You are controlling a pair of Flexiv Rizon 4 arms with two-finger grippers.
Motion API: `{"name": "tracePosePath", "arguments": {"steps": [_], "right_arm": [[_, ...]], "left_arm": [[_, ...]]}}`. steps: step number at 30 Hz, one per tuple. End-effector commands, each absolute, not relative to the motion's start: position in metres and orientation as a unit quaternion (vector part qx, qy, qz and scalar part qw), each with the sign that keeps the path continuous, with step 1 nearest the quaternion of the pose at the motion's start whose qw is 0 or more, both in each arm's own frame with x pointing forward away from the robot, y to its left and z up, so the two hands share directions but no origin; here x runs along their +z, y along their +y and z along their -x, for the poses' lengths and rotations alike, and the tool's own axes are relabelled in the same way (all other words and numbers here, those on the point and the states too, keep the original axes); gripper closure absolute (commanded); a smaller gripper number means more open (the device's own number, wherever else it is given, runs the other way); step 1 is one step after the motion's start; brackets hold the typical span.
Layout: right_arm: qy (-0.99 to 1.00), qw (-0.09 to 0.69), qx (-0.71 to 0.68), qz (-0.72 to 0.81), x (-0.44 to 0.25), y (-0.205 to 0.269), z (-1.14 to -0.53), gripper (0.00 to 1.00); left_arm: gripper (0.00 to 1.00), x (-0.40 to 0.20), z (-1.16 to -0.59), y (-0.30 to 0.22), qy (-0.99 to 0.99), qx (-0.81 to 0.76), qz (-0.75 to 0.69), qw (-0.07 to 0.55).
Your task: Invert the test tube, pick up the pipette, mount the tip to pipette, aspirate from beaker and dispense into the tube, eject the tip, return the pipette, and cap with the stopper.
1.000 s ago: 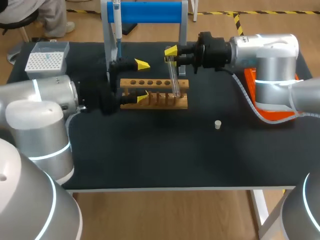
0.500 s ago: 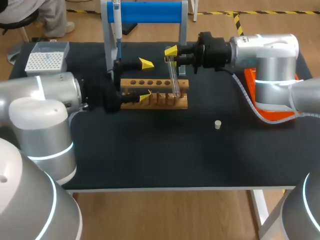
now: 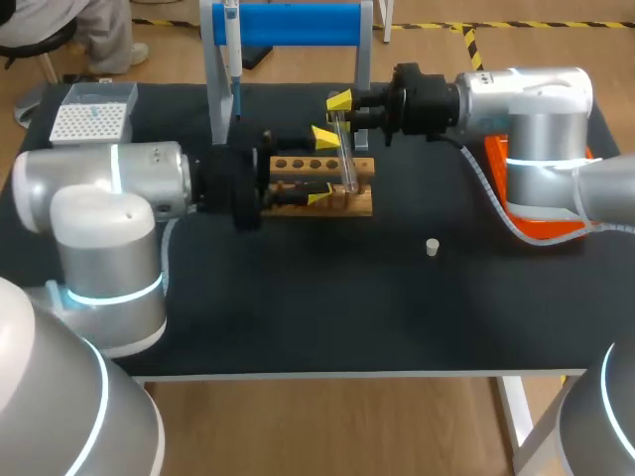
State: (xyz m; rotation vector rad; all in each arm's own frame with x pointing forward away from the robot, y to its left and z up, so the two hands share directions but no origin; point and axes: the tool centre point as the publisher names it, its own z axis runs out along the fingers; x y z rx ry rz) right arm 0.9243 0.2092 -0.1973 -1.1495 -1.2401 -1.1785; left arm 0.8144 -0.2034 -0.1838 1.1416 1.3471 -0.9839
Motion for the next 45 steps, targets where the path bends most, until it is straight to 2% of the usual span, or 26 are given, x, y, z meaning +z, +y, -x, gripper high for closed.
{"name": "tracePosePath", "arguments": {"steps": [1,28,29,30,31,45], "right_arm": [[-0.517,0.514,-0.49,0.479,-0.196,0.209,-0.924,1.0],[-0.517,0.514,-0.49,0.479,-0.196,0.209,-0.924,1.0],[-0.517,0.514,-0.49,0.479,-0.196,0.209,-0.924,1.0],[-0.517,0.514,-0.49,0.479,-0.196,0.209,-0.924,1.0],[-0.517,0.514,-0.49,0.479,-0.196,0.209,-0.924,1.0],[-0.517,0.514,-0.49,0.479,-0.196,0.209,-0.924,1.0]], "left_arm": [[0.0,-0.184,-0.828,-0.218,0.554,-0.426,-0.487,0.524],[0.0,-0.191,-0.832,-0.229,0.534,-0.429,-0.489,0.54],[0.04,-0.191,-0.832,-0.229,0.534,-0.429,-0.489,0.541],[0.13,-0.191,-0.831,-0.23,0.534,-0.429,-0.488,0.541],[0.14,-0.191,-0.831,-0.23,0.534,-0.429,-0.488,0.541],[0.19,-0.19,-0.829,-0.233,0.536,-0.426,-0.489,0.542]]}}
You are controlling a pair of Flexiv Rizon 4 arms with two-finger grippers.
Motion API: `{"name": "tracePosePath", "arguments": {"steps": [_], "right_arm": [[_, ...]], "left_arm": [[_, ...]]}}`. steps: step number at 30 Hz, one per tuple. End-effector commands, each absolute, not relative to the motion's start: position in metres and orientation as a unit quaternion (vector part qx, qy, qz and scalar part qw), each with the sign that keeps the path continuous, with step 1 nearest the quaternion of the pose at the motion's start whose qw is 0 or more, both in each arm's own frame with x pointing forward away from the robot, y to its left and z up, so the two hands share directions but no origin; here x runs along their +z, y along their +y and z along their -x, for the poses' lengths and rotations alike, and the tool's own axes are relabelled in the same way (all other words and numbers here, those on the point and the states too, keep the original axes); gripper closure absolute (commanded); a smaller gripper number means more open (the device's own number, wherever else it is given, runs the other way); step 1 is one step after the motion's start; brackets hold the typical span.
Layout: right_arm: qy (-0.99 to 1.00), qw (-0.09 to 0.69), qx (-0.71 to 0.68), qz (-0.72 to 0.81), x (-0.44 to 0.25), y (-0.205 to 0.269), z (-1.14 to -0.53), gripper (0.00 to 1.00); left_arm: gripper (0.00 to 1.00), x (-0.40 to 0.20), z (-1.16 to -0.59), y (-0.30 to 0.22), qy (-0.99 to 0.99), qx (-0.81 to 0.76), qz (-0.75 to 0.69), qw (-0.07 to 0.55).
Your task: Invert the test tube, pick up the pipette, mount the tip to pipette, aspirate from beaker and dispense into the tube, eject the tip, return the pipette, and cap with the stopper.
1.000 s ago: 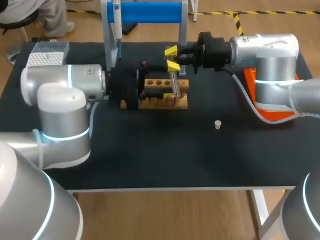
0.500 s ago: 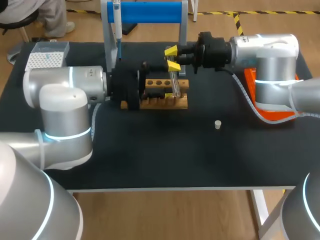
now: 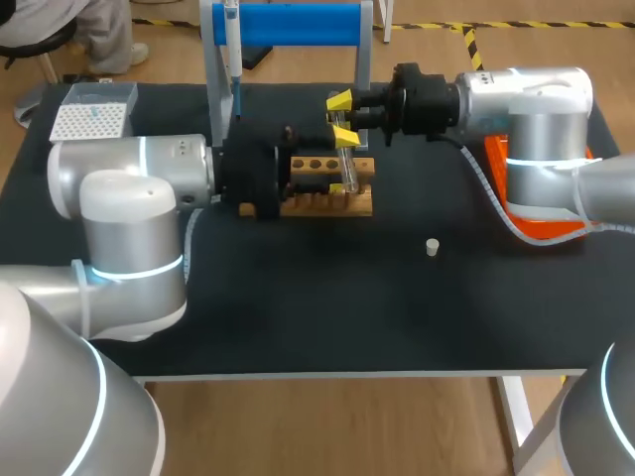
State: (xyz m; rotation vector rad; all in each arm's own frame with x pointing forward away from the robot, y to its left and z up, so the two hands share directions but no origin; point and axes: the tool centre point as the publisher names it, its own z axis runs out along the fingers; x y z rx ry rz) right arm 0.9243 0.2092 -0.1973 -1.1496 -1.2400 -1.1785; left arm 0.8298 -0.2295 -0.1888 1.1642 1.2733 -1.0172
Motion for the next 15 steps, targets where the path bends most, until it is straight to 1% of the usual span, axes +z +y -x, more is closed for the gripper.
{"name": "tracePosePath", "arguments": {"steps": [1,4,6,7,9,10,11,12,15], "right_arm": [[-0.517,0.514,-0.49,0.479,-0.1964,0.2088,-0.924,1.0],[-0.517,0.514,-0.49,0.479,-0.1964,0.2088,-0.924,1.0],[-0.517,0.514,-0.49,0.479,-0.1964,0.2088,-0.924,1.0],[-0.517,0.514,-0.49,0.479,-0.1964,0.2088,-0.924,1.0],[-0.517,0.514,-0.49,0.479,-0.1964,0.2088,-0.924,1.0],[-0.517,0.514,-0.49,0.479,-0.1964,0.2088,-0.924,1.0],[-0.517,0.514,-0.49,0.479,-0.1964,0.2088,-0.924,1.0],[-0.517,0.514,-0.49,0.479,-0.1964,0.2088,-0.924,1.0],[-0.517,0.514,-0.49,0.479,-0.1964,0.2088,-0.924,1.0]], "left_arm": [[0.2,-0.1895,-0.8289,-0.2332,0.536,-0.425,-0.489,0.541],[0.29,-0.189,-0.8285,-0.2341,0.535,-0.425,-0.49,0.541],[0.42,-0.1888,-0.8282,-0.2346,0.535,-0.425,-0.492,0.54],[0.52,-0.1887,-0.8281,-0.2347,0.535,-0.425,-0.492,0.539],[0.6,-0.1887,-0.828,-0.2349,0.535,-0.426,-0.492,0.539],[0.68,-0.1887,-0.828,-0.2349,0.536,-0.426,-0.492,0.538],[0.82,-0.1887,-0.8279,-0.235,0.536,-0.426,-0.492,0.538],[1.0,-0.1887,-0.8278,-0.2351,0.537,-0.426,-0.491,0.538],[1.0,-0.1888,-0.8276,-0.2353,0.537,-0.427,-0.491,0.537]]}}
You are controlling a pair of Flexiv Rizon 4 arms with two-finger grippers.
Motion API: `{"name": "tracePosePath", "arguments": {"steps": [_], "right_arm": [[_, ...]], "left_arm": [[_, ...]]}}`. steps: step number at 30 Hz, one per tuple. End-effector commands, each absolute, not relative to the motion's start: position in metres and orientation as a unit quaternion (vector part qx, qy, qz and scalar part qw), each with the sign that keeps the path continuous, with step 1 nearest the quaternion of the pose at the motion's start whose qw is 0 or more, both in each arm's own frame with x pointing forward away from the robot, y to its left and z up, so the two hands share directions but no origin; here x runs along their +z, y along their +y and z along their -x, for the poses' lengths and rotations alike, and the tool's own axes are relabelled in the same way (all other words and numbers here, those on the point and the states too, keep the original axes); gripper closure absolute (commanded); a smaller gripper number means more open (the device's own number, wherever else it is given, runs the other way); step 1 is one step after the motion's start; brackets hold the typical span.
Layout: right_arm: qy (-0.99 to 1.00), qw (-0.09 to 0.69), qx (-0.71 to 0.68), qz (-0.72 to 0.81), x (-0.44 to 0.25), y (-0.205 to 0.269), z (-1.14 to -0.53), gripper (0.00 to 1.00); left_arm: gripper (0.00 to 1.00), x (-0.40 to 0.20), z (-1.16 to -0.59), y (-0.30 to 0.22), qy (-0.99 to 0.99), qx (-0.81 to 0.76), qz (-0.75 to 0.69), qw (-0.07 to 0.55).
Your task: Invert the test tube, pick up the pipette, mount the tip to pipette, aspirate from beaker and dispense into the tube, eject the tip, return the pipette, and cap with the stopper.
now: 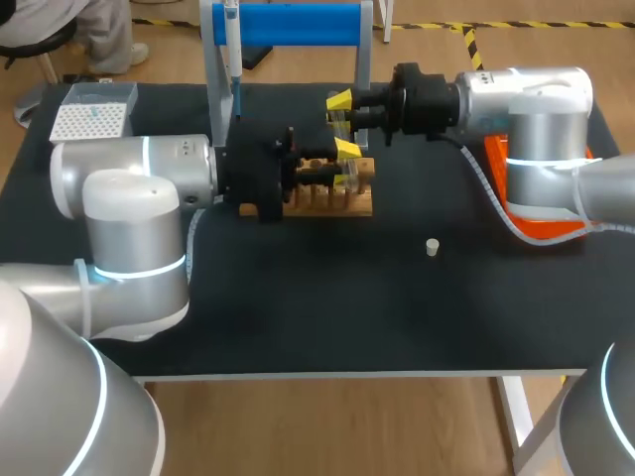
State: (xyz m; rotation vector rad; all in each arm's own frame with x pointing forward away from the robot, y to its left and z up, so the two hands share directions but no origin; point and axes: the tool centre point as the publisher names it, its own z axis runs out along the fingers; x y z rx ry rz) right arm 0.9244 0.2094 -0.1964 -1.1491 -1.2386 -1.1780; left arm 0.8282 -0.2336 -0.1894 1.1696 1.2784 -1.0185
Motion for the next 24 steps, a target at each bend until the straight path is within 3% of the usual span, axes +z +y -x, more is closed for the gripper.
{"name": "tracePosePath", "arguments": {"steps": [1,5,6,7,24], "right_arm": [[-0.517,0.514,-0.49,0.479,-0.1964,0.2088,-0.924,1.0],[-0.517,0.514,-0.49,0.479,-0.1964,0.2088,-0.924,1.0],[-0.517,0.514,-0.49,0.479,-0.1964,0.2088,-0.924,0.69],[-0.517,0.514,-0.49,0.479,-0.1964,0.2088,-0.924,0.0],[-0.517,0.514,-0.49,0.479,-0.1964,0.2088,-0.924,0.0]], "left_arm": [[1.0,-0.1888,-0.8276,-0.2354,0.537,-0.428,-0.49,0.537],[1.0,-0.1897,-0.8274,-0.2344,0.543,-0.429,-0.483,0.537],[1.0,-0.1897,-0.8274,-0.2344,0.543,-0.429,-0.483,0.537],[1.0,-0.1897,-0.8274,-0.2344,0.543,-0.429,-0.483,0.537],[1.0,-0.1897,-0.8274,-0.2344,0.543,-0.429,-0.483,0.537]]}}
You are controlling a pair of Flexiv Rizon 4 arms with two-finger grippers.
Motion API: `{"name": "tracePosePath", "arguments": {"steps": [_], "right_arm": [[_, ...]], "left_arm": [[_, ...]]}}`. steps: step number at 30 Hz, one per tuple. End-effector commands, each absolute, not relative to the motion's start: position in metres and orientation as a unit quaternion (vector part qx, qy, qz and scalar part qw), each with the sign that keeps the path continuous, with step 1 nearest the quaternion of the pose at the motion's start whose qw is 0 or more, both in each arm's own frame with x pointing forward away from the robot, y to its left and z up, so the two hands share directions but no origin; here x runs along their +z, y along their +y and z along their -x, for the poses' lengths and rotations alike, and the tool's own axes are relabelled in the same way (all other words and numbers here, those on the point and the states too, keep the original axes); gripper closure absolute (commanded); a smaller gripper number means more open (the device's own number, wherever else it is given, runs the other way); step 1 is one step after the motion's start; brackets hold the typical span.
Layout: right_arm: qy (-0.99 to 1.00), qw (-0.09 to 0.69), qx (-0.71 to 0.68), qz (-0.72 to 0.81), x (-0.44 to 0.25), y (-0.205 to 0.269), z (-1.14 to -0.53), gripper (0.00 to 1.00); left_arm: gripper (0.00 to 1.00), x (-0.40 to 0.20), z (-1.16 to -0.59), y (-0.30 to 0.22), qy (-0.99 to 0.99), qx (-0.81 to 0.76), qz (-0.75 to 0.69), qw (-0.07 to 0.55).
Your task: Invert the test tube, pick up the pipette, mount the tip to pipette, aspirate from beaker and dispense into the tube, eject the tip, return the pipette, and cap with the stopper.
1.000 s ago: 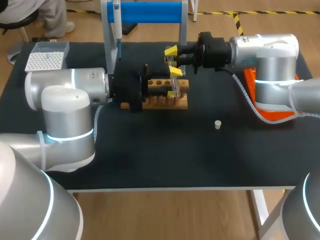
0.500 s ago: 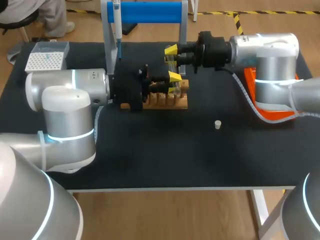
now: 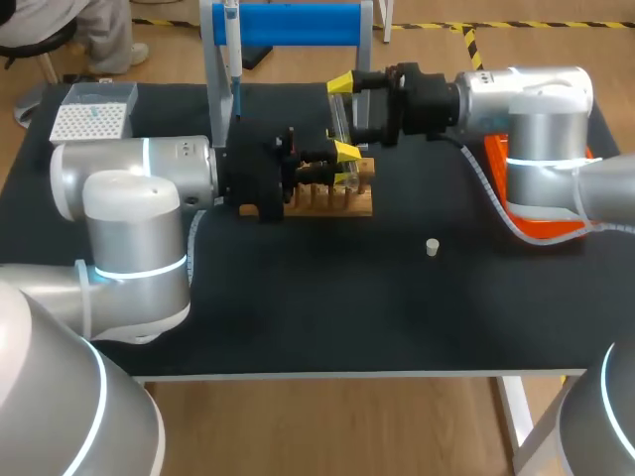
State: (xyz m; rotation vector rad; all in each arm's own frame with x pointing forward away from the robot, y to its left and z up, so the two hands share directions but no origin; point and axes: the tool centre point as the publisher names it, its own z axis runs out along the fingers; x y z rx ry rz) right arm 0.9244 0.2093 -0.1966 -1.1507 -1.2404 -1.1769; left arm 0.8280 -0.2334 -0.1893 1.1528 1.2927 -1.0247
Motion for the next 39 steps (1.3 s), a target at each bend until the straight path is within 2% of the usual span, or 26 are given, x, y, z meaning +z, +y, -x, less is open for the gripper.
{"name": "tracePosePath", "arguments": {"steps": [1,11,21,30,39], "right_arm": [[-0.521,0.504,-0.496,0.478,-0.196,0.206,-0.924,0.0],[-0.583,0.409,-0.553,0.433,-0.192,0.152,-0.916,0.0],[-0.684,0.3,-0.542,0.385,-0.219,0.112,-0.912,0.0],[-0.804,0.085,-0.535,0.244,-0.245,0.09,-0.92,0.0],[-0.804,0.085,-0.535,0.244,-0.245,0.09,-0.92,0.0]], "left_arm": [[1.0,-0.19,-0.827,-0.234,0.543,-0.429,-0.483,0.537],[1.0,-0.19,-0.827,-0.234,0.543,-0.429,-0.483,0.537],[1.0,-0.19,-0.827,-0.234,0.543,-0.429,-0.483,0.537],[1.0,-0.19,-0.827,-0.234,0.543,-0.429,-0.483,0.537],[1.0,-0.19,-0.827,-0.234,0.543,-0.429,-0.483,0.537]]}}
